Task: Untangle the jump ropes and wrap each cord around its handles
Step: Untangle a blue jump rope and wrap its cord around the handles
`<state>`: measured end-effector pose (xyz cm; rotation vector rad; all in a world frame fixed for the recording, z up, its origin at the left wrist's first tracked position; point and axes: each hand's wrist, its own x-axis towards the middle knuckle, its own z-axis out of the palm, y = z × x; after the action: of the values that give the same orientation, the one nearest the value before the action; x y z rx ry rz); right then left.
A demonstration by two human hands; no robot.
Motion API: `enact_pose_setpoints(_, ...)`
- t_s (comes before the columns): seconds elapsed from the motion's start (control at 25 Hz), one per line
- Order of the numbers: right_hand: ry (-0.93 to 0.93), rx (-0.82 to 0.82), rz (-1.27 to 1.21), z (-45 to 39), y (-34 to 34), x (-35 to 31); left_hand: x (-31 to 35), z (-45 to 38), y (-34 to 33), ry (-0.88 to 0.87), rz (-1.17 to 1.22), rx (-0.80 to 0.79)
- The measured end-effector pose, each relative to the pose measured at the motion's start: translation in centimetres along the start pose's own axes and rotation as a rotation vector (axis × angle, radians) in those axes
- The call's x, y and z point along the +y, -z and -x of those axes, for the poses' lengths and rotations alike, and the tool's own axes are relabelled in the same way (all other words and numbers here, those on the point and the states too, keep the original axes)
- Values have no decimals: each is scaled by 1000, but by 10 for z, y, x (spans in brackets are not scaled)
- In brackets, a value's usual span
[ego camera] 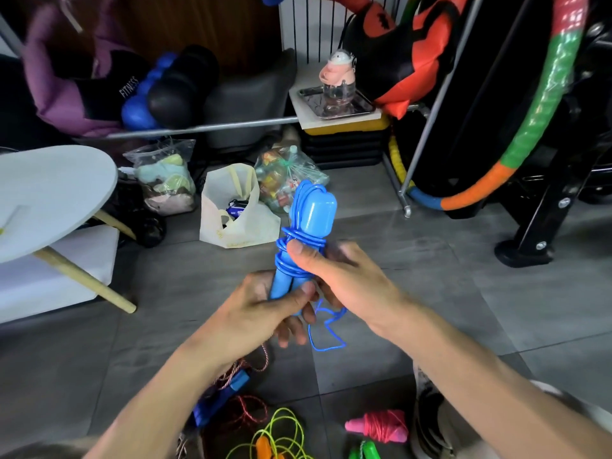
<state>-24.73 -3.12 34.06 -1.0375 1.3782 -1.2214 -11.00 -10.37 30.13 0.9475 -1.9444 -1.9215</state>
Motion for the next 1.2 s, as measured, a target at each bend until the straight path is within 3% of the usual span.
enact_pose_setpoints(0.16,27,-55,-17,-2,8,-2,4,6,4,-63,68,-54)
enact_pose_setpoints(0.36,7,-212,-16,-11,18,12,7,7,6,-39,419,-31)
enact_pose_setpoints(0.52,-42,-144,74,-15,21,16,10,8,8,-76,259,34)
enact_pose_setpoints(0.64,-80,-178,-94,-11,18,11,6,6,6,-131,93,107)
enact_pose_setpoints(0.76,-30,39,4,-8,2,17,2,3,5,-154,-149,128)
enact_pose_setpoints(0.88,35,355,421,-8,-12,37,1,5,0,-198,-263,146)
enact_pose_setpoints(0.96,57,511,513,-8,-23,43,4,7,-7,-256,-316,184)
enact_pose_setpoints(1.08,57,600,454,-10,-32,41,6,6,-13,-339,-356,217)
enact_pose_setpoints(1.2,120,560,342,-12,-25,30,7,6,-9,-347,-246,157)
